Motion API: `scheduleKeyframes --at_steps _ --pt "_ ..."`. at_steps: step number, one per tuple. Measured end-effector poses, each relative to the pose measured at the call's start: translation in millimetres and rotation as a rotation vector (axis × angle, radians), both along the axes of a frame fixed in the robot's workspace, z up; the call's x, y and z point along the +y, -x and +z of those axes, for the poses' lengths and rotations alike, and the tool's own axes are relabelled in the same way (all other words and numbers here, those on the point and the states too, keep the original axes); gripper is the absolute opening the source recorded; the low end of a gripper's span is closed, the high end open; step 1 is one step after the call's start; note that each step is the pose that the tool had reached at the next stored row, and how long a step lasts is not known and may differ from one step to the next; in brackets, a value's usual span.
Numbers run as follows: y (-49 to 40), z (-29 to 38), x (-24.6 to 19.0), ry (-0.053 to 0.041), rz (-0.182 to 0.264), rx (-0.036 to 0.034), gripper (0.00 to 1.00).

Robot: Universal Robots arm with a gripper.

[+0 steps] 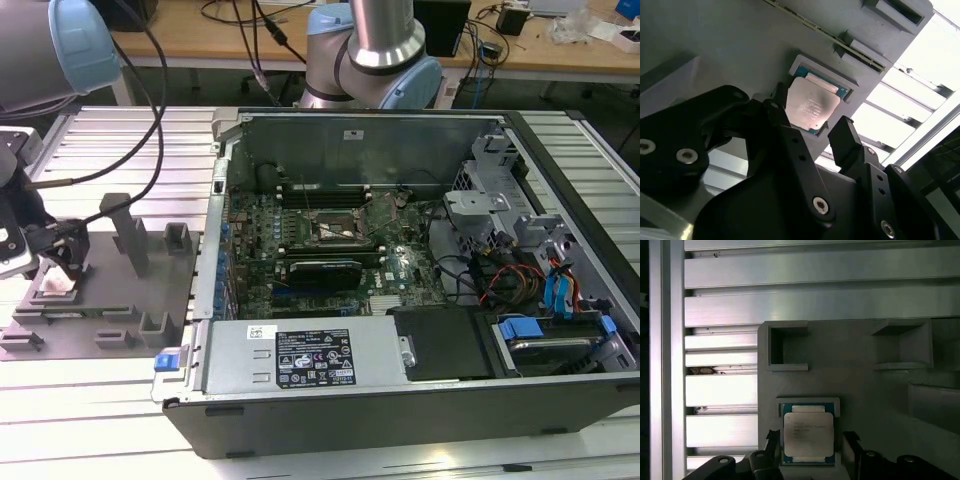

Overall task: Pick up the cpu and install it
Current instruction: 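Pick up the cpu and move it towards the insertion slot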

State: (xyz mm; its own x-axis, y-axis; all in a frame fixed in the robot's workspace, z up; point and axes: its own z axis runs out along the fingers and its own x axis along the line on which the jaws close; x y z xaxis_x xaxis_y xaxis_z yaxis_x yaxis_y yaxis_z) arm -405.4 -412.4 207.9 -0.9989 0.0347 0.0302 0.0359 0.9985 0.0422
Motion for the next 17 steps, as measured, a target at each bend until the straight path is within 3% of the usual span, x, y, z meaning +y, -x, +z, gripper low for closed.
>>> scheduleKeyframes --at_steps 8,17 --pt "0.9 -9.7 0.0 0.0001 0.001 -0.0063 0.6" --pt "6.4 -17.1 1.3 0.0016 0.013 -0.0336 0.6"
